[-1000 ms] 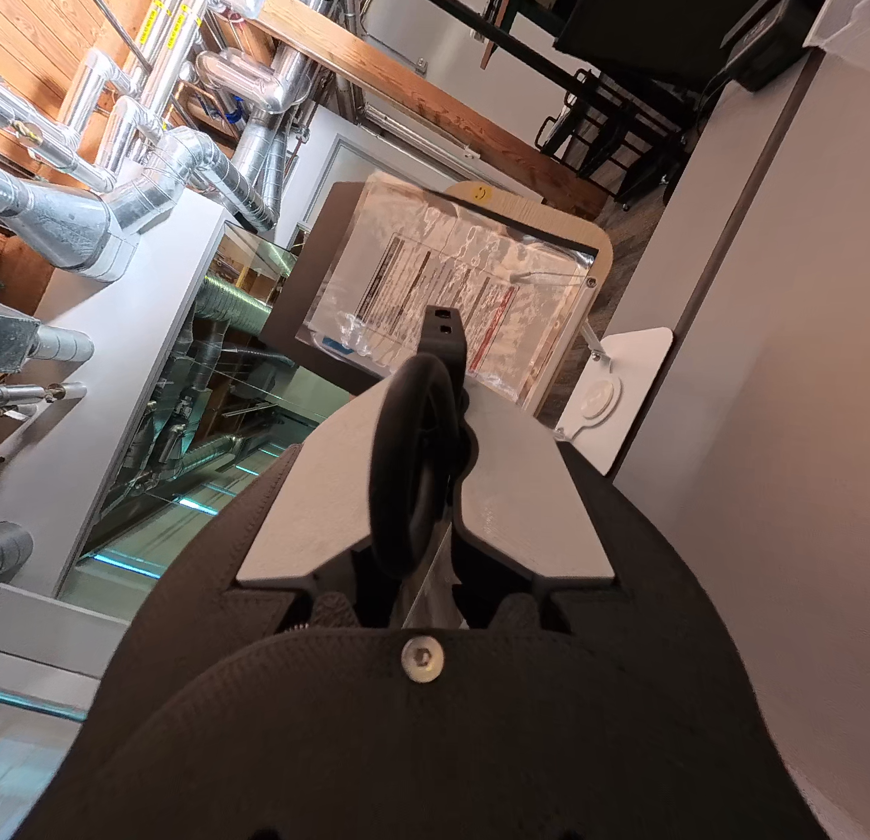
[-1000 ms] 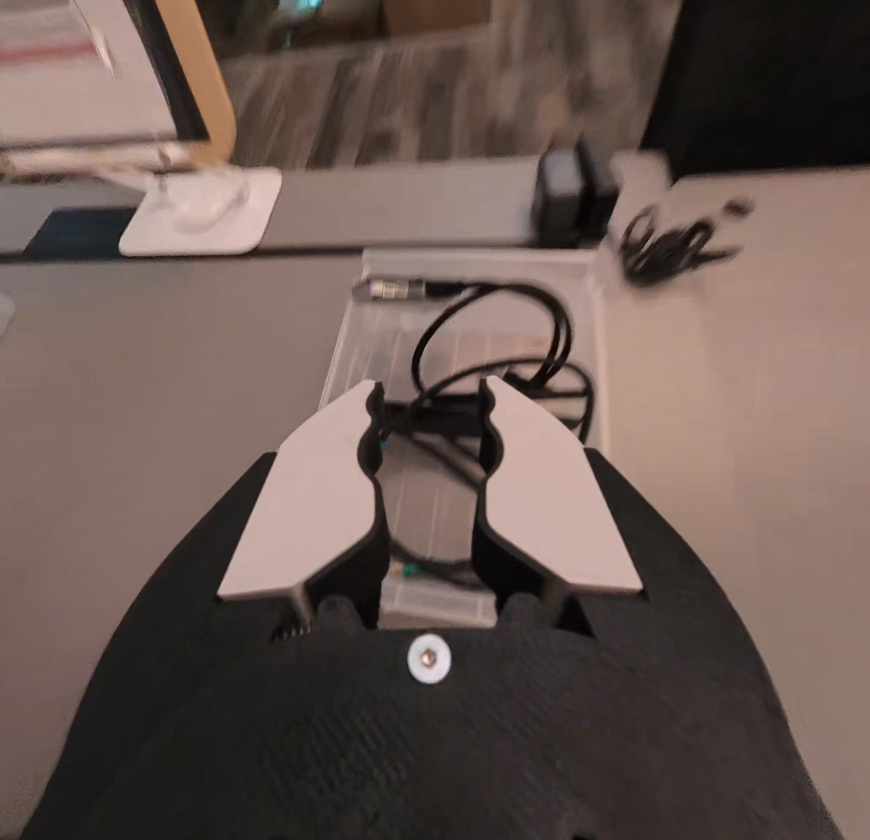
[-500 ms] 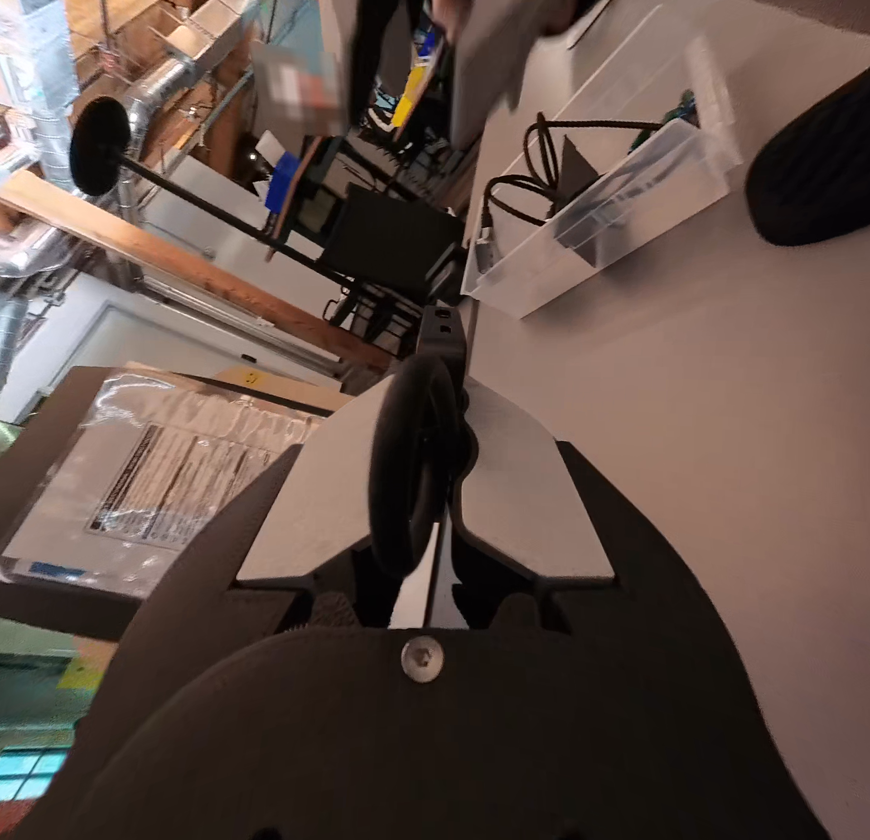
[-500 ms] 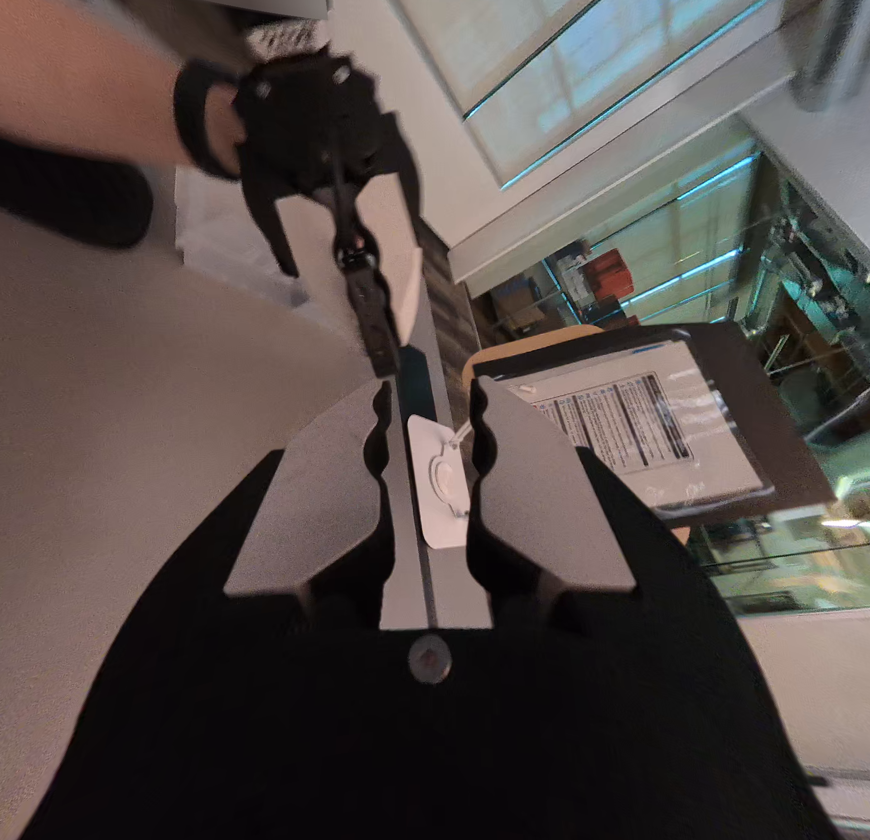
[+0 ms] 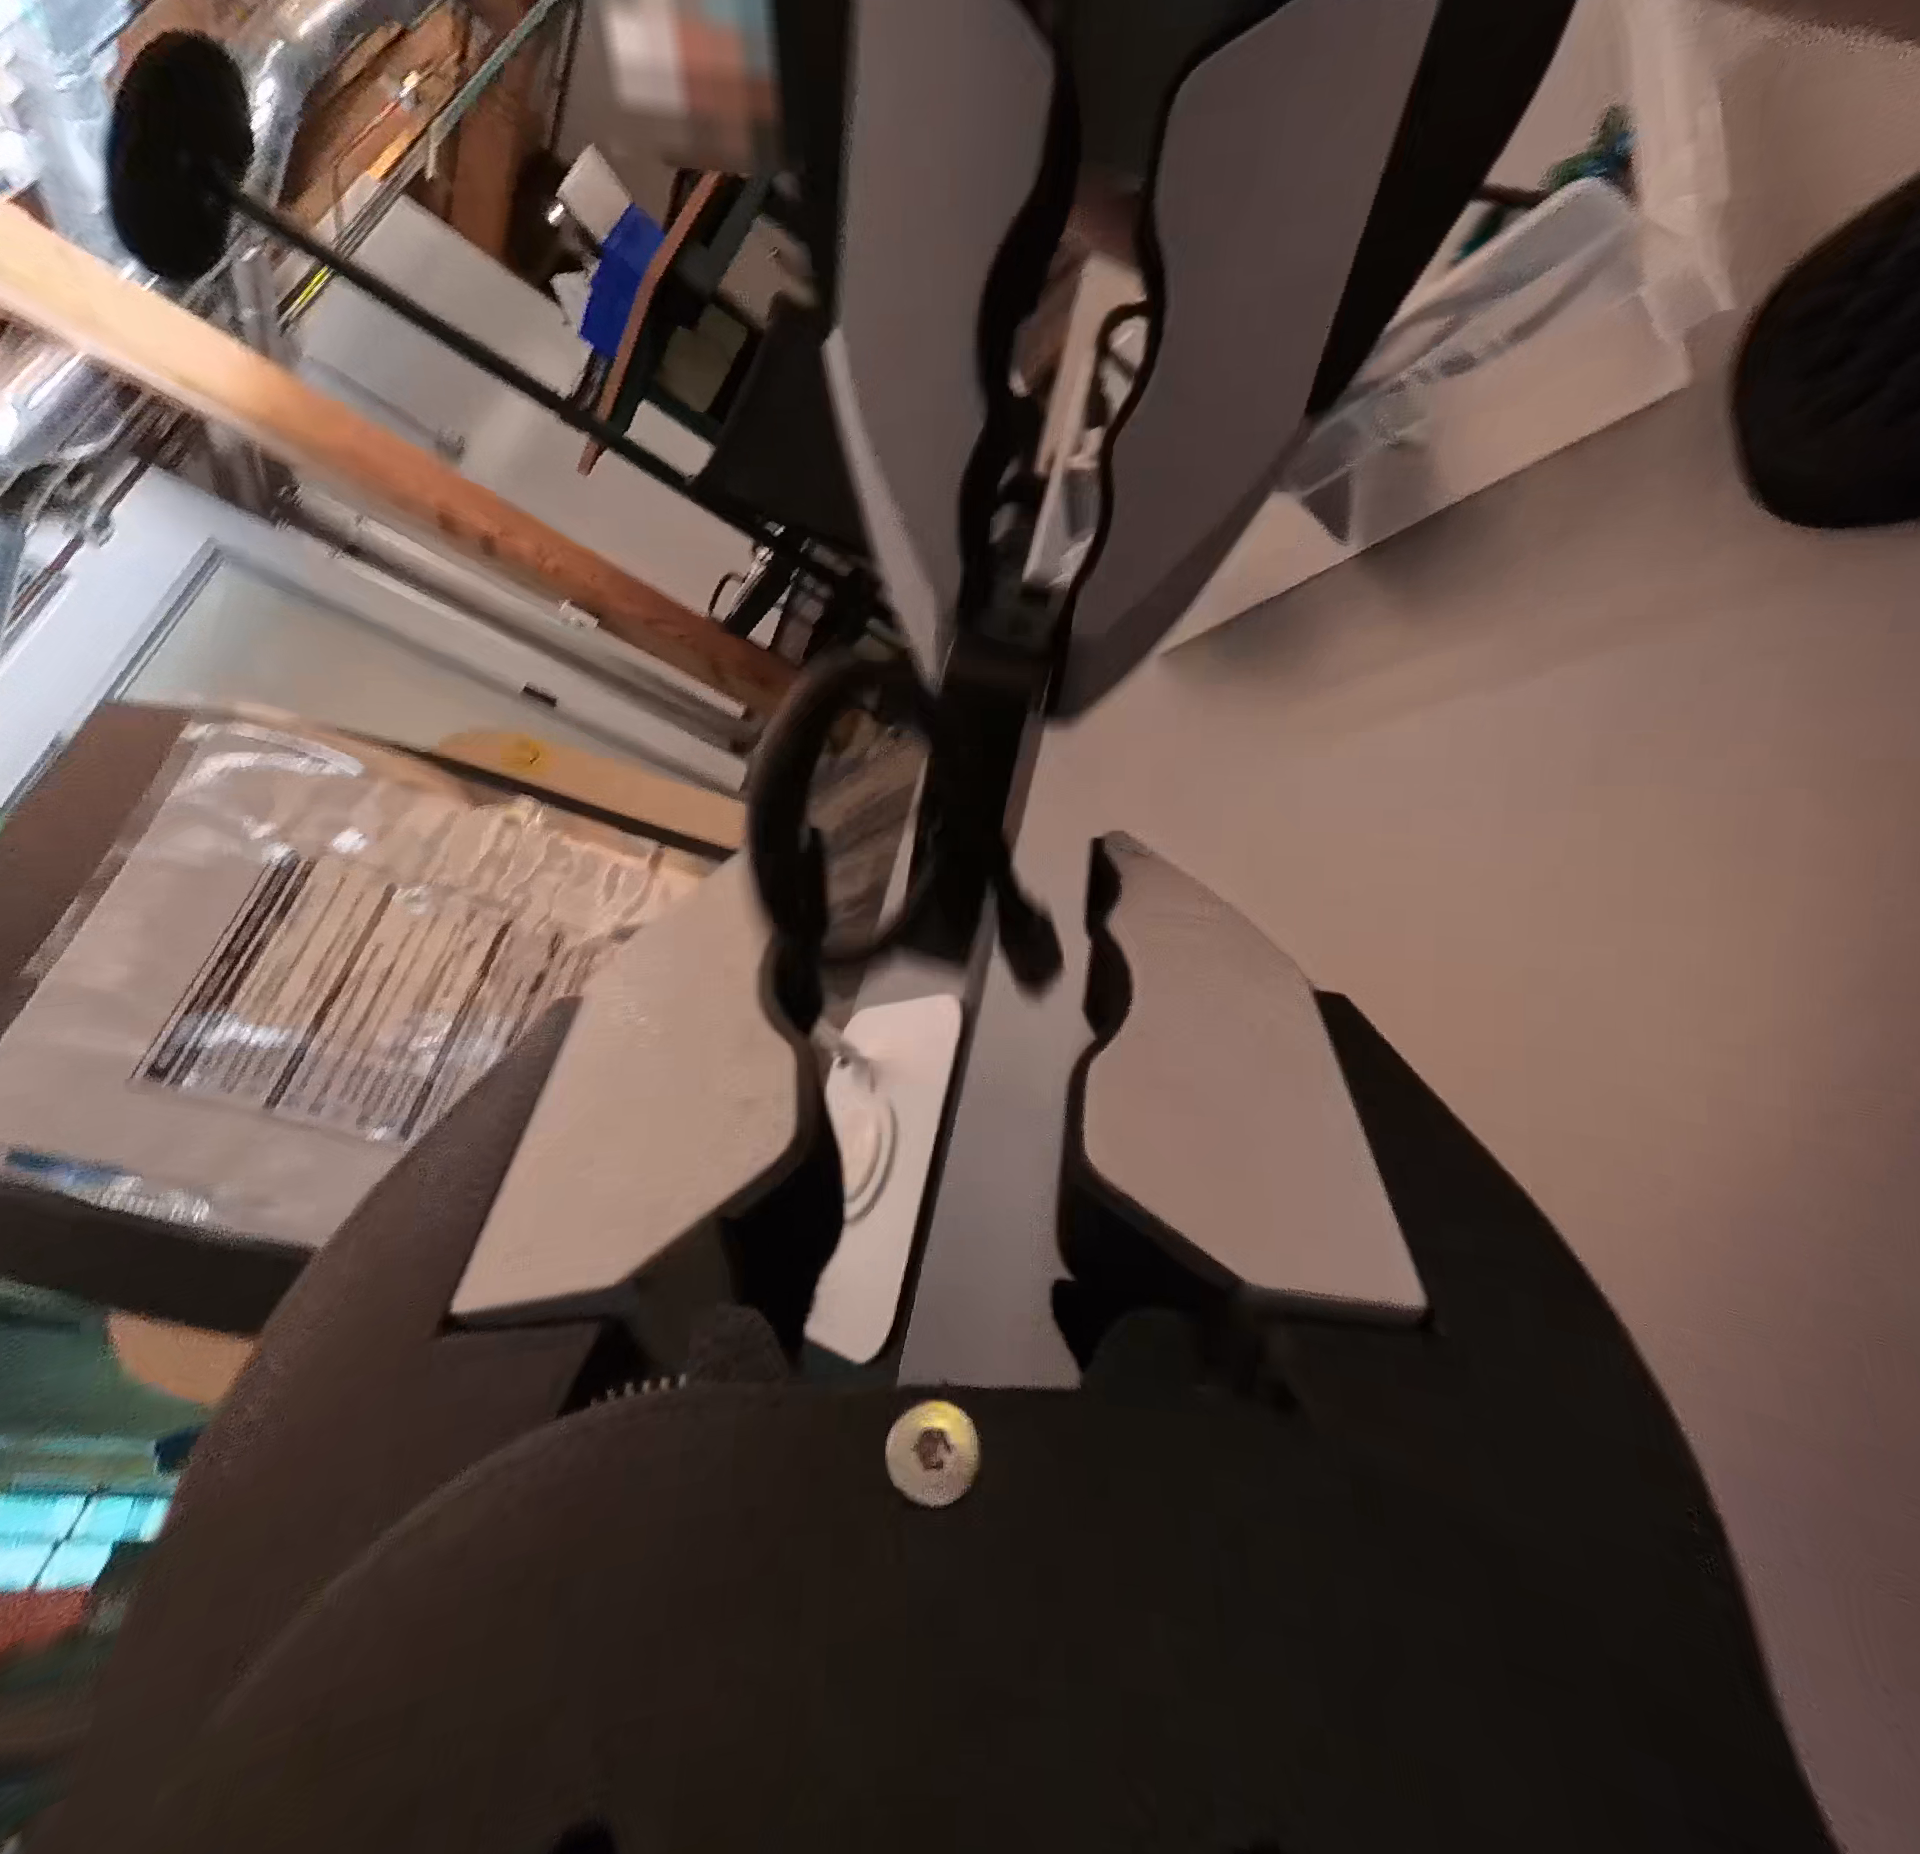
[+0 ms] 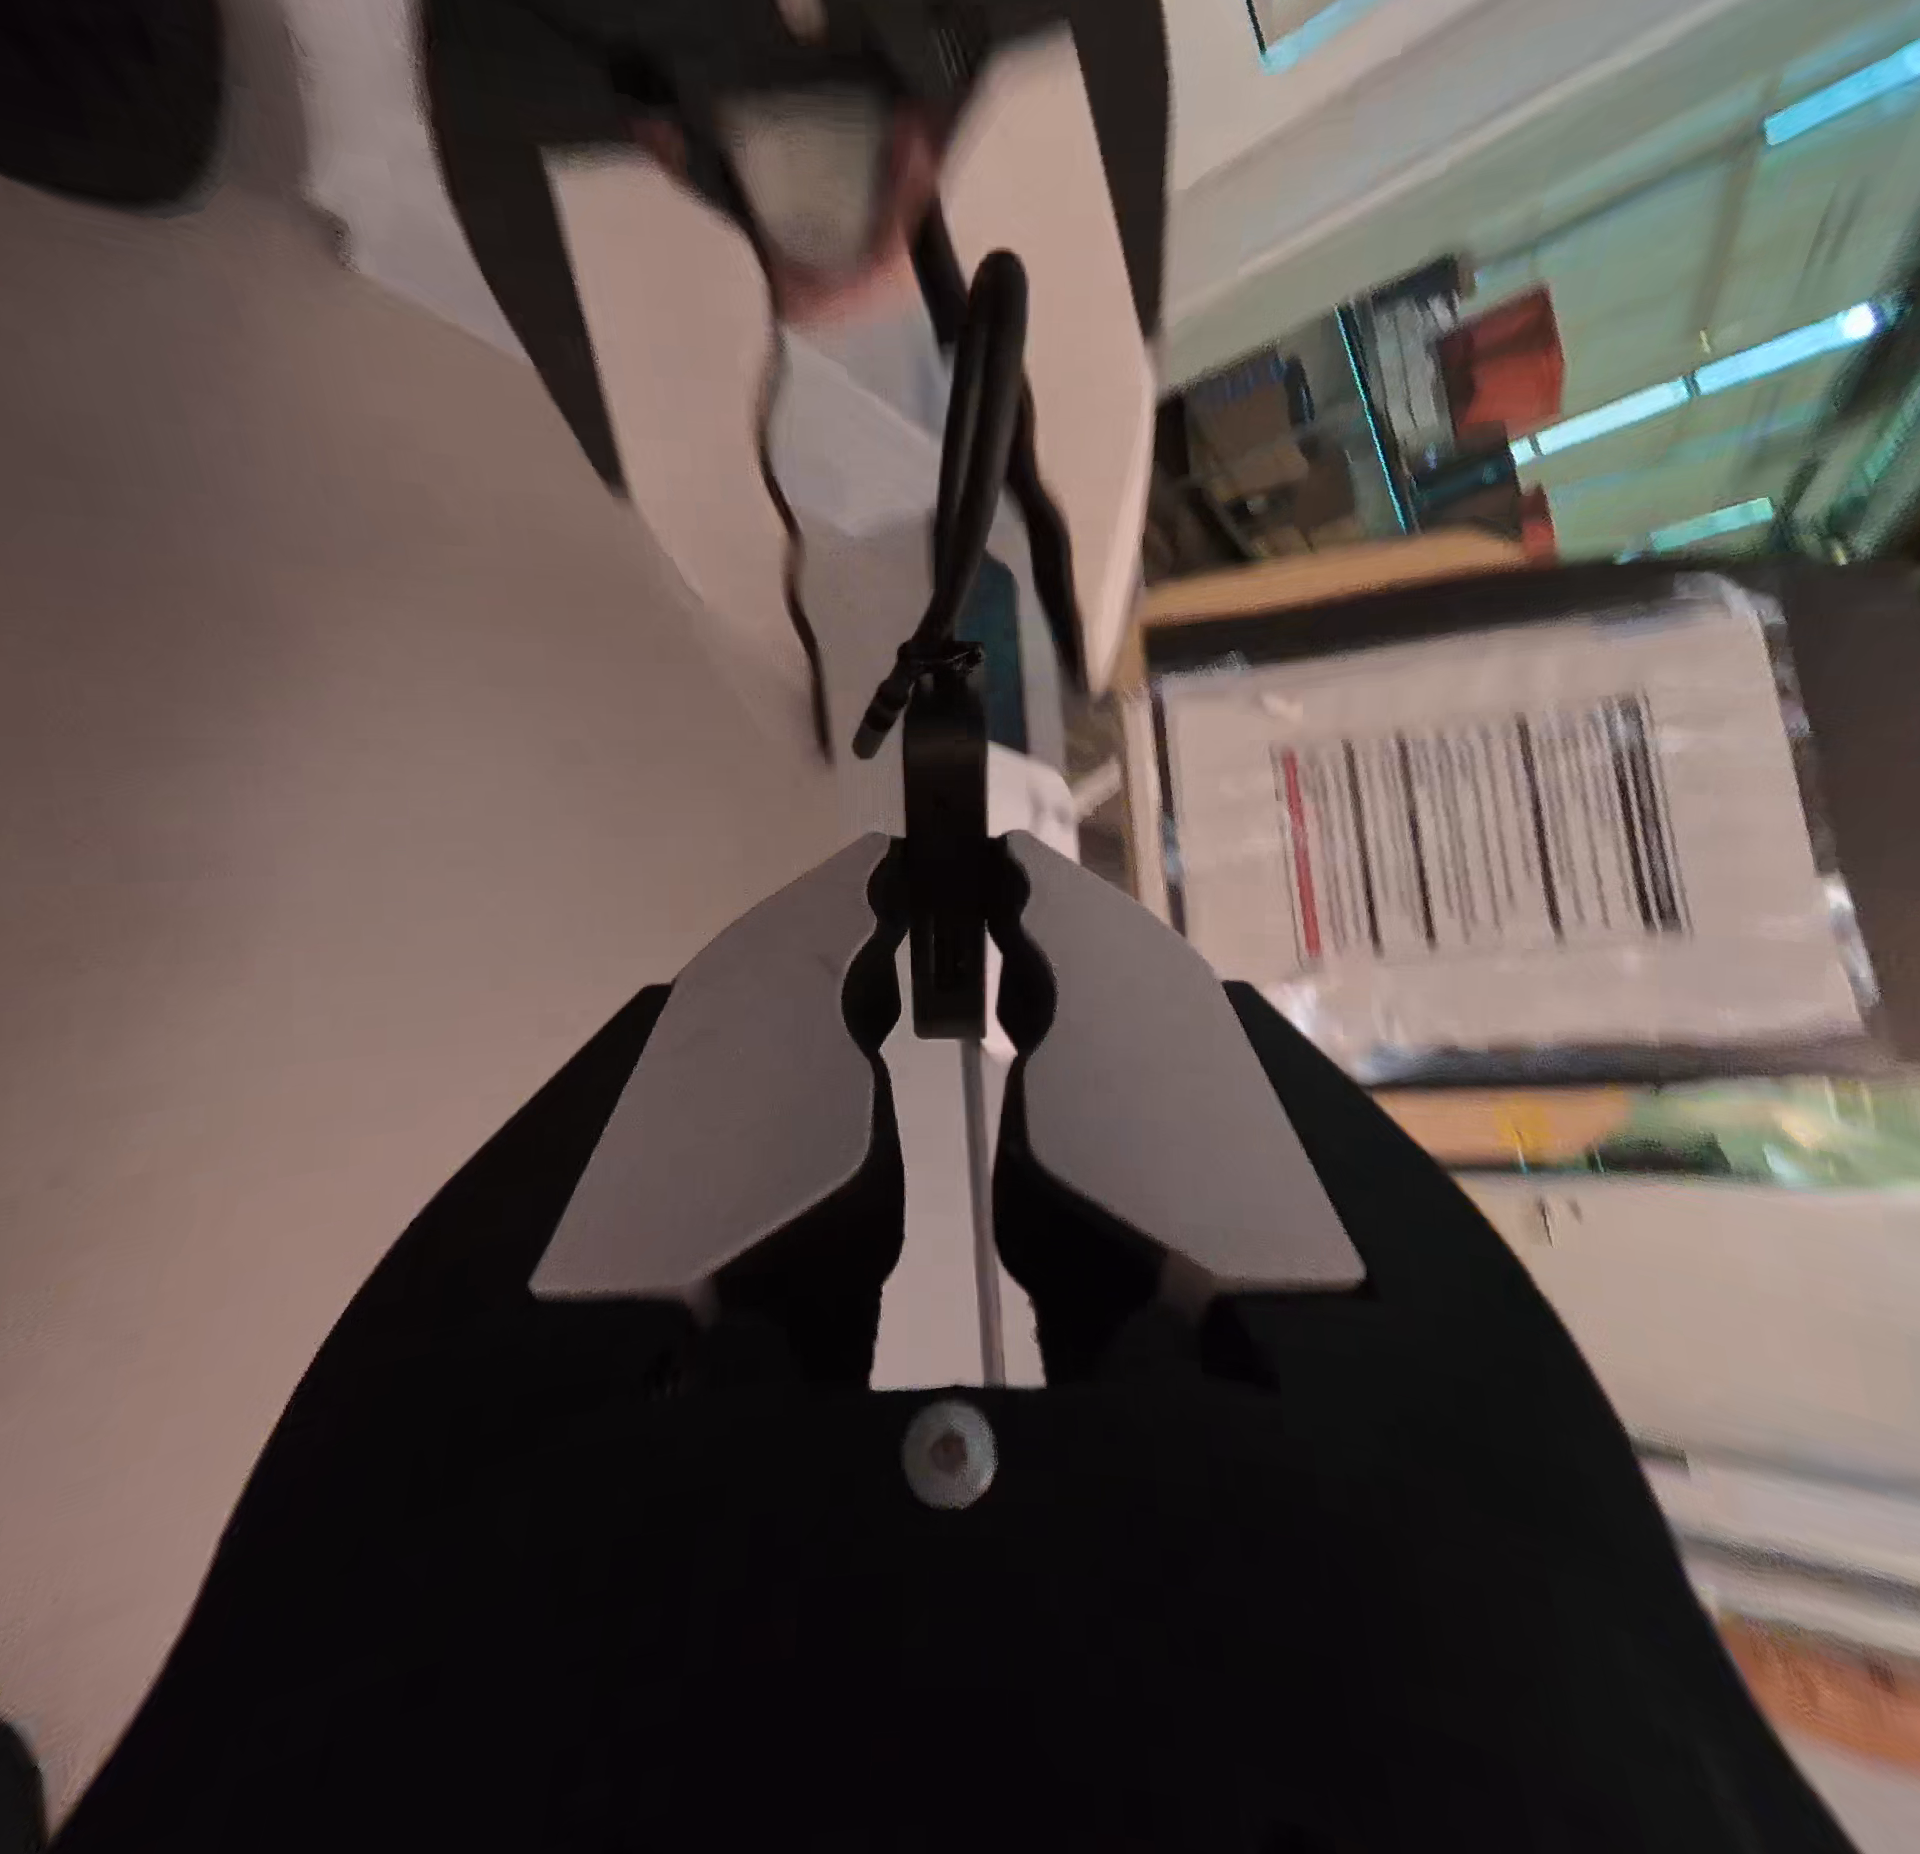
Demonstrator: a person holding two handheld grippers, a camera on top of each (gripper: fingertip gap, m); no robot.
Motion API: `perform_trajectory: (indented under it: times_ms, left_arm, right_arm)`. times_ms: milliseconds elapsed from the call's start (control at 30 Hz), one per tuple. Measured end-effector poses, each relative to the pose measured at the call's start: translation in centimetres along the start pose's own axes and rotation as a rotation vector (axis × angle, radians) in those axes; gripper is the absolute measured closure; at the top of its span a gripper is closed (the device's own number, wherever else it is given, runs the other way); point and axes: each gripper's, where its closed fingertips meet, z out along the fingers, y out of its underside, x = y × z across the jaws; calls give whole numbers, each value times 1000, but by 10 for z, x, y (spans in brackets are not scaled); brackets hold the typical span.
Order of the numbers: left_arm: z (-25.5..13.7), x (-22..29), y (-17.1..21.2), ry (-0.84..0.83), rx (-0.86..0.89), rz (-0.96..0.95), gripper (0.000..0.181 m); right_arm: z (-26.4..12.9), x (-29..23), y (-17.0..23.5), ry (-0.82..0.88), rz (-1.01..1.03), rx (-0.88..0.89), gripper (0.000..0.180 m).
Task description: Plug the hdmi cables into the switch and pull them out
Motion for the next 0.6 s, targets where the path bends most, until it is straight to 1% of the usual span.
perform_trajectory:
  times_ms: [67, 100, 133, 200, 267, 300, 367, 400, 500, 533, 600]
  left_arm:
    - [-7, -19, 6, -56, -20, -56, 120]
    - [-12, -27, 9, -71, -23, -87, 119]
    - [-18, -34, 12, -80, -20, -115, 120]
    - [-30, -45, 15, -84, -9, -160, 128]
    - [-40, -55, 19, -100, -5, -182, 131]
    - [-44, -59, 20, -110, -7, -188, 133]
    - [-50, -63, 23, -112, -13, -197, 134]
    - [-51, -65, 25, -119, -19, -197, 135]
    - [-54, -69, 32, -132, -39, -192, 137]
    - [-54, -69, 34, -132, -47, -191, 137]
    - [-54, -69, 37, -129, -58, -191, 137]
  right_arm:
    - [-21, 27, 42, 69, 107, -78, 165]
    - [-36, 42, 69, 107, 204, -104, 165]
    - [-52, 55, 101, 146, 315, -128, 165]
    - [-82, 67, 174, 205, 534, -203, 165]
    - [-103, 62, 243, 234, 712, -276, 165]
    - [-107, 55, 265, 213, 803, -274, 164]
    - [-105, 38, 288, 132, 943, -230, 165]
    - [-102, 28, 295, 88, 978, -233, 165]
    - [-100, -2, 321, 0, 1002, -377, 164]
    - [-99, -10, 322, -47, 1024, -384, 165]
    - [-98, -11, 325, -53, 1046, -374, 165]
